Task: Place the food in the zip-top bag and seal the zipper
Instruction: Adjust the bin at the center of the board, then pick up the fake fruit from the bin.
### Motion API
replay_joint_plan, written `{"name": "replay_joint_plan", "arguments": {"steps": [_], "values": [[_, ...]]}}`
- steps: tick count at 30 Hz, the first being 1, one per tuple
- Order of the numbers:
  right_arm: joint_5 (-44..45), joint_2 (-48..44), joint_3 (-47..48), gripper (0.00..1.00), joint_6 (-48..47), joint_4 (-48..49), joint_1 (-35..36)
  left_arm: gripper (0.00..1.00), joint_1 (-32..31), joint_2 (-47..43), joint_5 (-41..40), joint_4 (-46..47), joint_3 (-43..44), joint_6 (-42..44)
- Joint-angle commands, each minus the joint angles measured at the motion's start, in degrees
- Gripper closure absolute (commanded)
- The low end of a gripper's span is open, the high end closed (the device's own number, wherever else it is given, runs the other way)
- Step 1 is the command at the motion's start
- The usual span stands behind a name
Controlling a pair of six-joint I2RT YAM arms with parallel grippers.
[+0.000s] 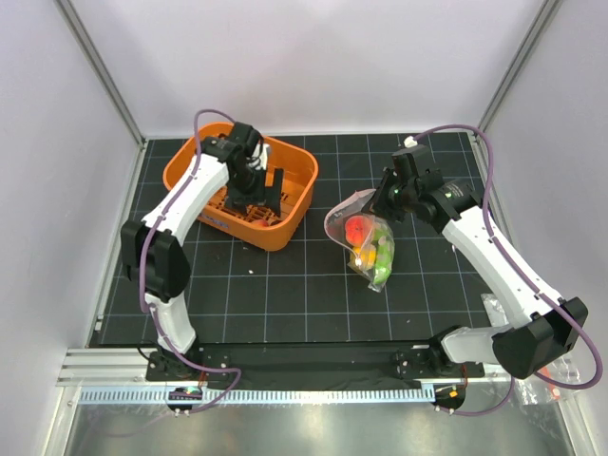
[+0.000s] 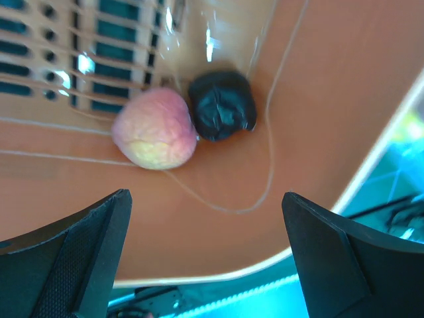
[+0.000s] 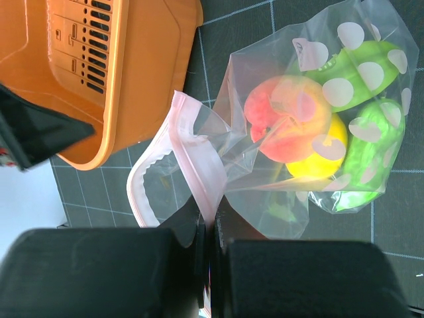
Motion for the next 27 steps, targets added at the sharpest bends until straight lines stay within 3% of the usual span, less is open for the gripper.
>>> {"name": "replay_joint_plan", "arguments": {"steps": [1, 14, 18, 22, 27], "values": [[0.0, -1.35, 0.64, 0.99, 0.22, 1.16, -0.07, 0.0, -0.91, 1.55, 2.88, 0.1, -3.72, 4.04], [-0.17, -2.06, -0.59, 0.99, 0.75, 1.78, -0.07, 0.01, -2.94, 8.24, -2.13, 5.29, -10.14, 6.42], [-0.26, -2.14, -0.94, 0.99, 0.75, 2.13, -0.16, 0.2, -3.55, 9.38, -1.69, 9.93, -12.95, 6.07], [-0.44, -1.79, -0.68, 0.99, 0.84, 2.22, -0.16, 0.5, -4.08, 7.99, -3.88, 11.0, -12.26, 5.28], [-0.17, -1.88, -0.85, 0.99, 0.75, 2.13, -0.07, 0.66, -4.08, 4.47, -3.37, 7.86, -7.09, 5.19]]}}
